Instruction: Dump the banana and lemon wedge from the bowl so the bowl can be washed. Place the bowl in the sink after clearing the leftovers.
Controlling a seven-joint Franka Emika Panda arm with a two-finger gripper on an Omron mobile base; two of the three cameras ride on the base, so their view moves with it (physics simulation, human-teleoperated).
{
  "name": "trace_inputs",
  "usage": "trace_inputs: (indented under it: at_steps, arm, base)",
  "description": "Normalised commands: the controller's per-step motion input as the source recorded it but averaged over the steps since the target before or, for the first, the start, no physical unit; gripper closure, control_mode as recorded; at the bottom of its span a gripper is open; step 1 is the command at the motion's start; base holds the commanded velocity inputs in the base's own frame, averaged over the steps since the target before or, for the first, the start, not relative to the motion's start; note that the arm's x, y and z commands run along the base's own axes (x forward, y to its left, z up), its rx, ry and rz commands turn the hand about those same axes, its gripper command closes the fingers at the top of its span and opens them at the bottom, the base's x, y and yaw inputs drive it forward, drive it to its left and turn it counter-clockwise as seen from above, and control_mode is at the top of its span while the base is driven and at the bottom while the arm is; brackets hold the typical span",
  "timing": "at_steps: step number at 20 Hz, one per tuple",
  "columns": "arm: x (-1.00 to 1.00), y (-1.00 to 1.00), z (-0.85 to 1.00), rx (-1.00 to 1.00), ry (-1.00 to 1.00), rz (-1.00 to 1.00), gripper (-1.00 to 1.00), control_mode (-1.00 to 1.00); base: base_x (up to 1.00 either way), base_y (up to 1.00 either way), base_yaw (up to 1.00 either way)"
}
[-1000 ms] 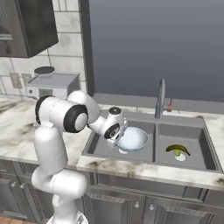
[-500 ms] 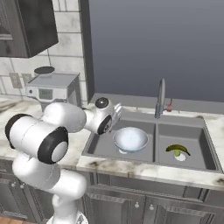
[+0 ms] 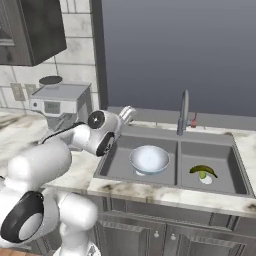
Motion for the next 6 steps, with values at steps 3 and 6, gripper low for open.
trace_inputs:
  at_steps: [3,6]
  arm:
    - [-0.95,-0.43,0.42,0.08,-0.44,-0.02,-1.0,-1.0]
    - [-0.67,-0.43,0.0,0.09,-0.16,-0.09,-1.0,-1.0]
  base:
    - [0.0,0.0,0.0]
    - [0.0,0.0,0.0]
